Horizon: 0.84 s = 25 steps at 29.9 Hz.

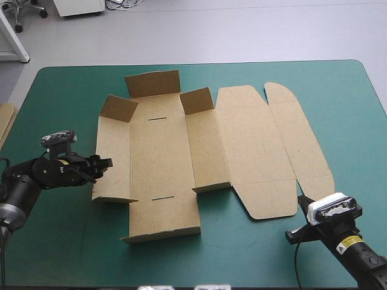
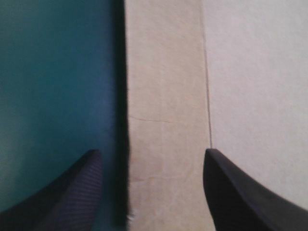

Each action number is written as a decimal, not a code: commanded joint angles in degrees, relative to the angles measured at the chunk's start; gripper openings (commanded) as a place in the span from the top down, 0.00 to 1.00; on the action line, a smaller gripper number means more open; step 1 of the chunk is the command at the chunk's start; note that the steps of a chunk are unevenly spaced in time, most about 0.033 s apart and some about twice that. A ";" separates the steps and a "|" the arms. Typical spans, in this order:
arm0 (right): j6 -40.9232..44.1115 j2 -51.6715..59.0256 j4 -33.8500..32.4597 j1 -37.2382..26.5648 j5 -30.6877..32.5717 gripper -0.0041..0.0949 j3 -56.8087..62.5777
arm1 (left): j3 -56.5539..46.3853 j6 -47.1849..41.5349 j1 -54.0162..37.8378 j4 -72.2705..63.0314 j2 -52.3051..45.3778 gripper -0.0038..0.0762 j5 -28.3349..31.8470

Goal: Fold the box

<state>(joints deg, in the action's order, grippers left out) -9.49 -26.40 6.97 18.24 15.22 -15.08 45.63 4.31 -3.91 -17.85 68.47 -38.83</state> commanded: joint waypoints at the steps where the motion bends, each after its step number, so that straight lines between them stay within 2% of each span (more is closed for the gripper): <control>1: -0.37 -0.45 0.19 -0.03 -3.50 0.98 -2.22 | 2.07 9.16 -7.13 -9.78 -1.09 0.41 -0.56; 4: -0.37 -0.45 0.19 -0.03 -3.50 0.98 -2.22 | 1.94 22.44 -11.55 -22.22 -0.04 0.42 -4.96; 6: -0.37 -0.45 0.19 -0.03 -3.50 0.98 -2.22 | 1.94 27.57 -13.27 -26.68 1.87 0.43 -8.02; 10: -0.37 -0.45 0.19 -0.03 -3.50 0.98 -2.22 | 1.94 30.50 -15.01 -28.30 5.21 0.45 -9.94; 22: -0.37 -0.45 0.19 -0.03 -3.50 0.98 -2.22 | 1.94 33.83 -14.94 -28.46 11.62 0.47 -10.40; 25: -0.37 -0.45 0.19 -0.03 -3.50 0.98 -2.22 | 1.94 39.10 -14.94 -33.37 13.75 0.47 -12.44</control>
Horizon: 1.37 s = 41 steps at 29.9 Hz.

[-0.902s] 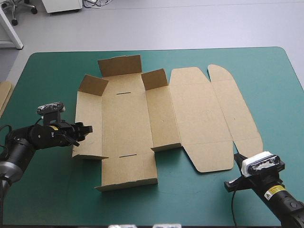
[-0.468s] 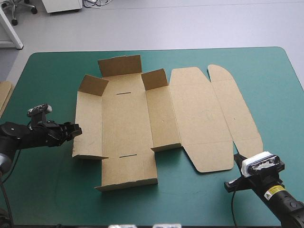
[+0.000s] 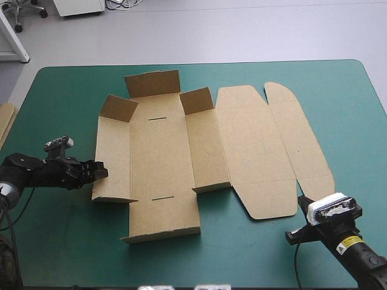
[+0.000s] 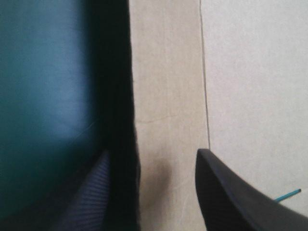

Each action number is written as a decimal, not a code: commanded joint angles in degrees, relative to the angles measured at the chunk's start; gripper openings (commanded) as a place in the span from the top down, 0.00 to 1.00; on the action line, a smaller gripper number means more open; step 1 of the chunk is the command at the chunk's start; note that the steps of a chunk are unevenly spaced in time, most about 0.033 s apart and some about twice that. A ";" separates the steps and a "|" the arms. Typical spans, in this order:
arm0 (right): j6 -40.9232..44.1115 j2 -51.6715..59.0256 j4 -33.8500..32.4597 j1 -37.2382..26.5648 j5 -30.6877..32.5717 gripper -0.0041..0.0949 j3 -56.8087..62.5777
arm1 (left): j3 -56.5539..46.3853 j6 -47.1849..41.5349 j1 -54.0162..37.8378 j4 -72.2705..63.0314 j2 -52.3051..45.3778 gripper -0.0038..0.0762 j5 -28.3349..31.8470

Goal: Fold the box

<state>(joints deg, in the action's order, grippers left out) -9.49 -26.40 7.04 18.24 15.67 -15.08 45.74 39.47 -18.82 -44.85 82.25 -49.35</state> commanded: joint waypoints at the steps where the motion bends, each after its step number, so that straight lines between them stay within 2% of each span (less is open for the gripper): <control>1: -0.37 -0.45 0.12 -0.03 -3.95 0.98 -2.22 | 1.83 5.84 -0.03 -8.26 0.53 0.47 -3.12; 5: -0.37 -0.45 0.12 -0.03 -4.05 0.98 -2.22 | 1.83 11.22 0.08 -14.48 3.09 0.47 -6.84; 10: -0.37 -0.45 0.12 -0.03 -4.05 0.98 -2.22 | 1.83 11.60 2.04 -14.26 5.50 0.47 -6.64; 20: -0.37 -0.45 0.12 -0.03 -4.05 0.98 -2.22 | 1.96 10.64 8.25 -13.32 6.80 0.47 -0.94; 22: -0.37 -0.45 0.12 -0.03 -4.05 0.98 -2.22 | 1.96 9.57 8.25 -13.32 6.80 0.53 -0.23; 25: -0.37 -0.45 0.12 -0.03 -4.05 0.98 -2.22 | 1.96 9.57 8.25 -13.32 6.80 0.74 -0.12; 27: -0.37 -0.45 0.12 -0.03 -4.05 0.98 -2.22 | 1.96 9.57 8.25 -13.32 6.80 0.93 0.02; 28: -0.37 -0.45 0.12 -0.03 -4.05 0.98 -2.22 | 1.96 9.70 8.25 -13.32 6.80 0.96 0.04; 32: -0.59 -0.45 0.12 -0.03 -4.05 0.98 -2.22 | 2.56 9.69 8.25 -13.32 6.80 0.96 -0.50; 38: -0.59 -0.45 0.12 -0.03 -4.05 0.98 -2.22 | 6.12 8.55 8.55 -13.53 6.24 0.96 -5.79; 41: -0.59 -0.45 0.12 -0.03 -4.05 0.98 -2.22 | 7.82 6.97 9.38 -12.56 3.90 0.96 -4.65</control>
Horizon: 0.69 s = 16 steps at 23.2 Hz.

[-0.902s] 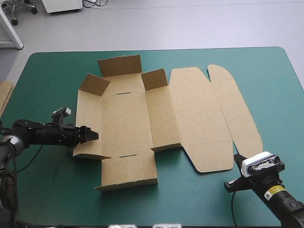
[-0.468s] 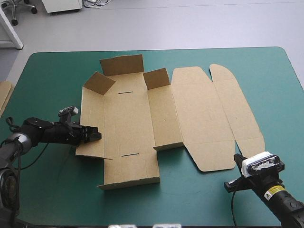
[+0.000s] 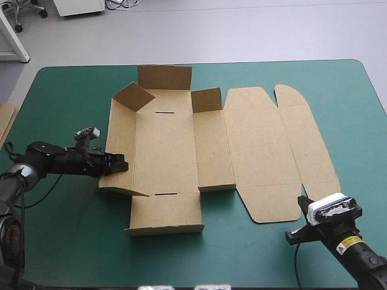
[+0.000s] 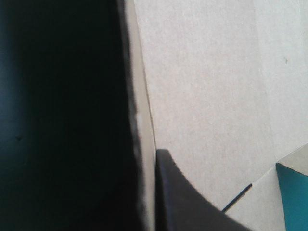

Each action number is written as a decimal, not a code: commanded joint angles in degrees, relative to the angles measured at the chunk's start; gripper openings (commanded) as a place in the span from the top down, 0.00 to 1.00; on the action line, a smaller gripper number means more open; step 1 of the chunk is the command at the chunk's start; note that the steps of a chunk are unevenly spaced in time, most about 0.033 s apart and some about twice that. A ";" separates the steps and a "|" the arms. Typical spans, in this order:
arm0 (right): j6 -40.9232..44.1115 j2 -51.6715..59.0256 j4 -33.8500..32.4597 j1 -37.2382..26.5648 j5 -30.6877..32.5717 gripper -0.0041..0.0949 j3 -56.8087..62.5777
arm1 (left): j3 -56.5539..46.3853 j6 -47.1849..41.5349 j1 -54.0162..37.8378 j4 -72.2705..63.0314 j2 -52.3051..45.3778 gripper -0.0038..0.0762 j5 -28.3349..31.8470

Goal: Fold the box

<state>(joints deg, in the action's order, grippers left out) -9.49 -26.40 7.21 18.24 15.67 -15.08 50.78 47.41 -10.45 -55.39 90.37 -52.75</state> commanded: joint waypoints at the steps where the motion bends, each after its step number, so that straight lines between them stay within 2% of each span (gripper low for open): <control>1: -0.59 -0.45 -0.05 -0.03 -4.05 0.98 -2.22 | 3.29 -1.78 1.50 -1.19 -5.58 0.96 -0.07; 5: -0.59 -0.45 -0.05 -0.03 -4.05 0.98 -2.22 | 6.44 -7.11 4.30 6.88 -10.72 0.96 3.01; 7: -0.59 -0.45 -0.05 -0.03 -3.95 0.98 -2.22 | 9.19 -11.30 6.21 13.76 -11.65 0.96 1.05; 9: -0.59 -0.45 -0.05 -0.03 -3.95 0.98 -2.22 | 14.30 -17.08 9.40 25.38 -11.65 0.96 -3.37; 13: -0.59 -0.45 -0.05 -0.03 -3.95 0.98 -2.26 | 20.50 -25.15 16.00 40.26 -11.65 0.96 -4.04; 16: -0.59 -0.45 -0.05 -0.03 -3.85 0.98 -2.38 | 23.92 -25.95 20.76 43.70 -11.65 0.96 -2.69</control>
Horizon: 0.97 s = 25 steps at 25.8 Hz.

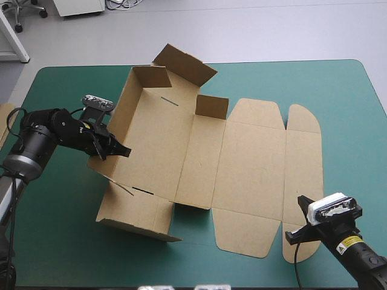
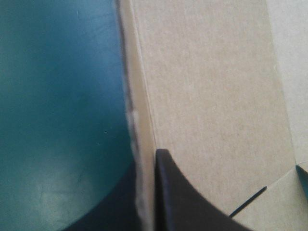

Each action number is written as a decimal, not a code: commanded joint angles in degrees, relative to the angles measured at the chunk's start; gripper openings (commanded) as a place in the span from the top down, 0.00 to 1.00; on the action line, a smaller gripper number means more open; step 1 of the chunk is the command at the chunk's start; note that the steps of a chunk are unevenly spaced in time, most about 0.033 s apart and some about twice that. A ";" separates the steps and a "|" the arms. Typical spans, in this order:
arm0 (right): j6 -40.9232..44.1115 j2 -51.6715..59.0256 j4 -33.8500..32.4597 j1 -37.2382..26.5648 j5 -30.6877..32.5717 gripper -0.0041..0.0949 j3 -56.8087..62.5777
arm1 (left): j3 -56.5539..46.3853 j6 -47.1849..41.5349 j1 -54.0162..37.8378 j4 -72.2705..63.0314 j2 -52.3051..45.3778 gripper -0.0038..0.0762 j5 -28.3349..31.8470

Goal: Fold the box

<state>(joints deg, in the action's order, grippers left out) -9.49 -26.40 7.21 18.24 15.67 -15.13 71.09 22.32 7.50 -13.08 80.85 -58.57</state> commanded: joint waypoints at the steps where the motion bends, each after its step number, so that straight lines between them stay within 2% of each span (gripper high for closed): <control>1: -0.59 -0.45 -0.05 -0.03 -3.85 0.98 -2.32 | 4.67 -1.41 3.93 3.83 -2.13 0.96 3.82; 4: -0.74 -0.45 -0.18 -0.03 -3.07 0.98 -2.73 | 6.96 -5.69 8.89 14.23 -2.13 0.96 6.06; 8: -0.87 -0.45 -1.51 -0.03 -0.76 0.98 -3.86 | 8.82 -13.94 19.00 30.60 -2.02 0.96 6.17; 13: -0.87 -0.45 -1.39 -0.03 -0.33 0.98 -3.86 | 9.24 -15.52 29.41 47.88 0.67 0.96 5.10; 18: -0.87 -0.45 -1.39 -0.03 -0.07 0.98 -3.86 | 9.24 -16.95 35.38 56.96 3.30 0.96 4.56; 25: -0.87 -0.45 -1.28 -0.03 1.01 0.98 -4.59 | 9.24 -16.85 38.01 66.13 3.62 0.96 10.76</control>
<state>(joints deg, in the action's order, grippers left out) -9.90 -26.40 5.88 18.24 20.05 -17.37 78.37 6.01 44.67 45.27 86.78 -52.66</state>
